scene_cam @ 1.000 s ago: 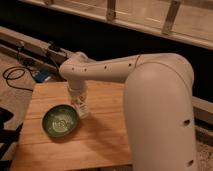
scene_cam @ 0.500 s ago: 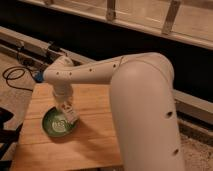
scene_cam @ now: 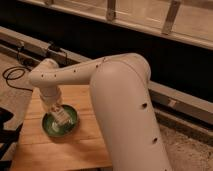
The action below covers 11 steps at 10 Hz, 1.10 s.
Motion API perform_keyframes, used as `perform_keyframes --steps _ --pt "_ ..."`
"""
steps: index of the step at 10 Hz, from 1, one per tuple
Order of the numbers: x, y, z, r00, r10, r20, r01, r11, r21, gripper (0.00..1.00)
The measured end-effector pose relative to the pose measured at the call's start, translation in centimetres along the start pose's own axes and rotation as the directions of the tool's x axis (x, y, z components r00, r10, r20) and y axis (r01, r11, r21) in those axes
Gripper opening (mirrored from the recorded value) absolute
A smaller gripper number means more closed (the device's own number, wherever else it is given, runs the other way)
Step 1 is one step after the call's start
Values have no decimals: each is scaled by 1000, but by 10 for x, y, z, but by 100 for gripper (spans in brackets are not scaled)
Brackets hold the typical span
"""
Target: Place the bottle in the ceramic bowl
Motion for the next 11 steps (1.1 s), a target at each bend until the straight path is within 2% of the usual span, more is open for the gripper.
perform_keyframes --steps 4,5,6,11 --pt "0 1 0 1000 0 0 0 1000 -2 56" --pt "0 1 0 1000 0 0 0 1000 -2 61" --pt "-1 3 0 1000 -3 0 3 1000 -3 79" --pt "0 2 0 1000 -1 0 1 1000 -3 80"
